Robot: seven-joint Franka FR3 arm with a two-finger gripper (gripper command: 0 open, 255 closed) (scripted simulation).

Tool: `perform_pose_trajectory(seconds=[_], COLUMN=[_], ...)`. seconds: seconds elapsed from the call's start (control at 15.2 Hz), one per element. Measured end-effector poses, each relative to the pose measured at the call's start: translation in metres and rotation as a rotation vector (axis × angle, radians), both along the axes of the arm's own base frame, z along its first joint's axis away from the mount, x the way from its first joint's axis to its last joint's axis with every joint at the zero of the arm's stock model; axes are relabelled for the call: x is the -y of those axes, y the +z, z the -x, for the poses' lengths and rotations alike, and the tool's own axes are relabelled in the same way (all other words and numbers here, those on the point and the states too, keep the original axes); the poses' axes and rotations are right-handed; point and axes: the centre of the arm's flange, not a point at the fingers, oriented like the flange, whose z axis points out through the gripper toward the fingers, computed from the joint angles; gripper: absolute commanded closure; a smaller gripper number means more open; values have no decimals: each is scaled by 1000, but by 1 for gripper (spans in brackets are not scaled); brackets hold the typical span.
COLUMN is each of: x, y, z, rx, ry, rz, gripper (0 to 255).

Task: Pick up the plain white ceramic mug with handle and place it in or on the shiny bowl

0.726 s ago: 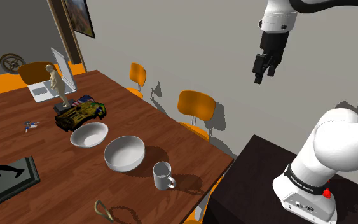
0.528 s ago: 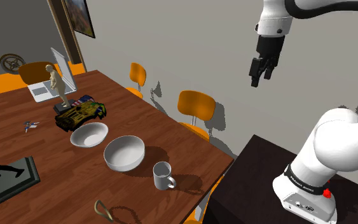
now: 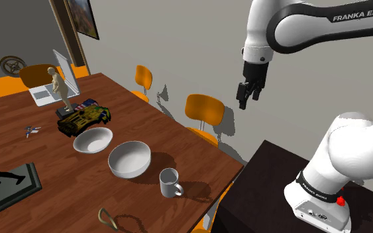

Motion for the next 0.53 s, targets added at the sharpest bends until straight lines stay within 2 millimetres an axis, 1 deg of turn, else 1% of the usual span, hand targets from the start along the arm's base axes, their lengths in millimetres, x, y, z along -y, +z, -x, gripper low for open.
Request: perform_pose_trajectory(seconds=[0.2,0.33,0.4,0.53], x=[-25,-39,-48,-66], y=[-26,-45,-54,-73], z=[-12,-25,-28,-40], rx=[4,7,9,12], ry=[21,35,42,56], rz=[-4,-6,-8,-10], gripper=[0,0,0,0])
